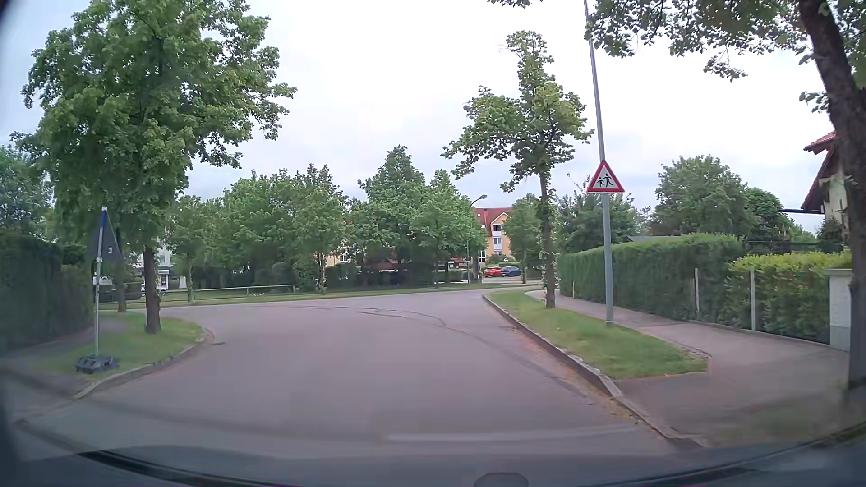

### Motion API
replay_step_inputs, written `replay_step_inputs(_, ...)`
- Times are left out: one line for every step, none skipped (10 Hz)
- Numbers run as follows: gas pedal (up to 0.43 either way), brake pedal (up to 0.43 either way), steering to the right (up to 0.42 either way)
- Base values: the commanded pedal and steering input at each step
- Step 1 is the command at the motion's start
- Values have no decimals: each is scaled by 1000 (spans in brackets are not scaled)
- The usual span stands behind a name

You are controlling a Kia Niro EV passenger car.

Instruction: Follow the waypoints while adhering to traffic rules and regulations

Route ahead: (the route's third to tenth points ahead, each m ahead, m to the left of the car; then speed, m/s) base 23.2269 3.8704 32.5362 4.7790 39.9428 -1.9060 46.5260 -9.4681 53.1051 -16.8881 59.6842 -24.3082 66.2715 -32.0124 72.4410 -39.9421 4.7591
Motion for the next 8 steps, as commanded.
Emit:
replay_step_inputs(130,0,-41)
replay_step_inputs(130,0,-41)
replay_step_inputs(130,0,-41)
replay_step_inputs(130,0,-38)
replay_step_inputs(130,0,-32)
replay_step_inputs(130,0,-23)
replay_step_inputs(130,0,-20)
replay_step_inputs(130,0,-19)
